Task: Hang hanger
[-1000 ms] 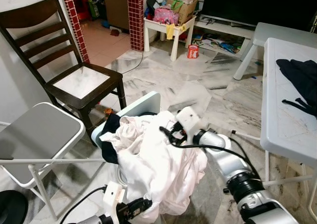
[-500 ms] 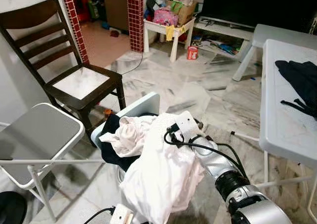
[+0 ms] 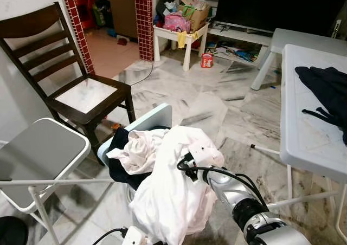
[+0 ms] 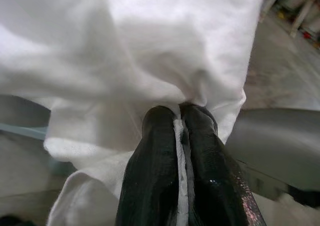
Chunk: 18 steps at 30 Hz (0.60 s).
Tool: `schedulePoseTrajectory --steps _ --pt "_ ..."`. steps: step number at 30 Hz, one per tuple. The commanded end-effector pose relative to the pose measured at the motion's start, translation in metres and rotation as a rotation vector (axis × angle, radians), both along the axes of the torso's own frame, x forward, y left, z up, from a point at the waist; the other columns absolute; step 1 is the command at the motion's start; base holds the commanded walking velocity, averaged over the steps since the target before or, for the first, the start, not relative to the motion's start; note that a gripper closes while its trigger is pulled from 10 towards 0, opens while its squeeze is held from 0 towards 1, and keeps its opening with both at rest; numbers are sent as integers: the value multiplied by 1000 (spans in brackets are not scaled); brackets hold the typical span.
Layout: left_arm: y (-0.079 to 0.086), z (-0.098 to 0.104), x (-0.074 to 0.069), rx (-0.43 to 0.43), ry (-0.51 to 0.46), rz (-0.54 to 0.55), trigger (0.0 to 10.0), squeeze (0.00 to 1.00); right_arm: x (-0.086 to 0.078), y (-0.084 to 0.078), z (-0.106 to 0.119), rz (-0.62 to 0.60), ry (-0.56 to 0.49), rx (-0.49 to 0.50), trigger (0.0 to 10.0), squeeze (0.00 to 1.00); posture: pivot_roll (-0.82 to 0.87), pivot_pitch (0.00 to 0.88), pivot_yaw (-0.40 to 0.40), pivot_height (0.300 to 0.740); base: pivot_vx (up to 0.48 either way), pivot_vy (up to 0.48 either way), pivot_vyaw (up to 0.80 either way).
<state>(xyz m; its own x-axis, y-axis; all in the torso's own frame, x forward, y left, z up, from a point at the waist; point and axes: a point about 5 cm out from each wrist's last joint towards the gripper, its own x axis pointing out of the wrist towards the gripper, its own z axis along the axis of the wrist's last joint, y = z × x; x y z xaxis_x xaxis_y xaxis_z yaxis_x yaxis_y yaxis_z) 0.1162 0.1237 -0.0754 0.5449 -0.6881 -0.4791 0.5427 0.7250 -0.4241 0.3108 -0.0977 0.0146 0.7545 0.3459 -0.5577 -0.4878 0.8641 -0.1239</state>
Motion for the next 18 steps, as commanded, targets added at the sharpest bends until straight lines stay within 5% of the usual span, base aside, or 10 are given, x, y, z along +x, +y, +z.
schedulePoseTrajectory --steps 1,13,17,18 --pt "4 -14 -29 41 111 26 0 0 -2 -10 -4 -27 20 4 0 0 -42 3 -53 740 0 0 0" --pt "13 -16 -32 155 43 126 0 0 8 -27 9 -139 -61 68 0 0 -43 2 -46 740 0 0 0" --pt "52 24 76 136 -137 174 0 0 12 -28 14 -153 -72 83 0 0 -42 2 -47 740 0 0 0" --pt "52 24 76 136 -137 174 0 0 12 -28 14 -153 -72 83 0 0 -42 2 -47 740 0 0 0"
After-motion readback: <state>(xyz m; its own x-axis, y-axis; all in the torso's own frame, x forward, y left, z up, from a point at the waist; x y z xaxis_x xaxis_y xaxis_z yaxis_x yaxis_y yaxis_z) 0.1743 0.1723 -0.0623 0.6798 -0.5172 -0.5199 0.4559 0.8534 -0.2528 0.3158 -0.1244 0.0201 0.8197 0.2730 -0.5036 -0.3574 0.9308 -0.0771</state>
